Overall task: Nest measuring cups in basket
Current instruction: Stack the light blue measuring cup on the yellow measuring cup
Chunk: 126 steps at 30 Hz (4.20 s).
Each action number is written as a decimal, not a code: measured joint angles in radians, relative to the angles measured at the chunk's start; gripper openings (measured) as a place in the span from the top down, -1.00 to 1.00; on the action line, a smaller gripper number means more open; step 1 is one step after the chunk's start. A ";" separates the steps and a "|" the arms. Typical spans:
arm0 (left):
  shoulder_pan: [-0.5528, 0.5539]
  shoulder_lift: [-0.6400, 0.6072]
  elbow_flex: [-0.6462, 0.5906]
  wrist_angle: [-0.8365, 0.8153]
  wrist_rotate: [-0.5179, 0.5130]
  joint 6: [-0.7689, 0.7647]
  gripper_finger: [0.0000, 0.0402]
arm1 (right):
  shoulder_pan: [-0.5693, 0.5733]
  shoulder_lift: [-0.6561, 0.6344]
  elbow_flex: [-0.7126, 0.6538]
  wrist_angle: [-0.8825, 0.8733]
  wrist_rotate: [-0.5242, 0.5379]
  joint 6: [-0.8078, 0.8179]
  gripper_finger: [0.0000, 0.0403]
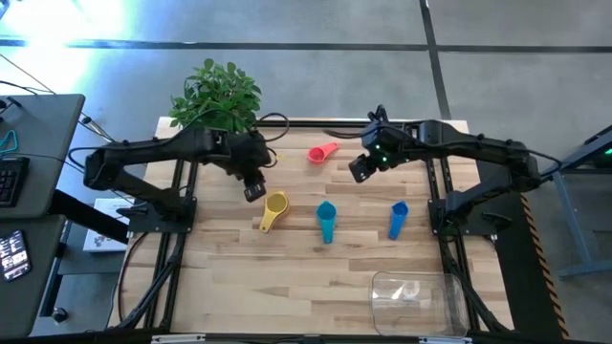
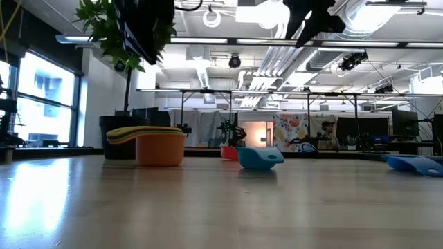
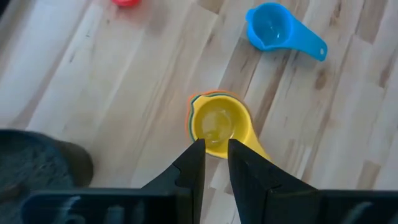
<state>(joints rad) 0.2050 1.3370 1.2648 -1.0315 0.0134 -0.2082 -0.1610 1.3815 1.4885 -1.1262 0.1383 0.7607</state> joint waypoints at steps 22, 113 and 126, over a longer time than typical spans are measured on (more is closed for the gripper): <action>0.000 -0.165 0.000 -0.226 -0.078 -0.027 0.71 | 0.131 0.117 -0.017 0.059 -0.011 0.141 0.26; -0.058 -0.395 -0.001 -0.362 -0.155 -0.035 0.71 | 0.257 0.658 0.161 0.580 -0.011 0.505 1.00; -0.064 -0.450 -0.001 -0.363 -0.155 0.028 0.71 | 0.246 0.658 0.162 0.748 0.151 0.707 1.00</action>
<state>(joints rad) 0.1410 0.8870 1.2636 -1.3941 -0.1417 -0.1802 0.0848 2.0392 1.6501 -0.3778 0.2893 1.4679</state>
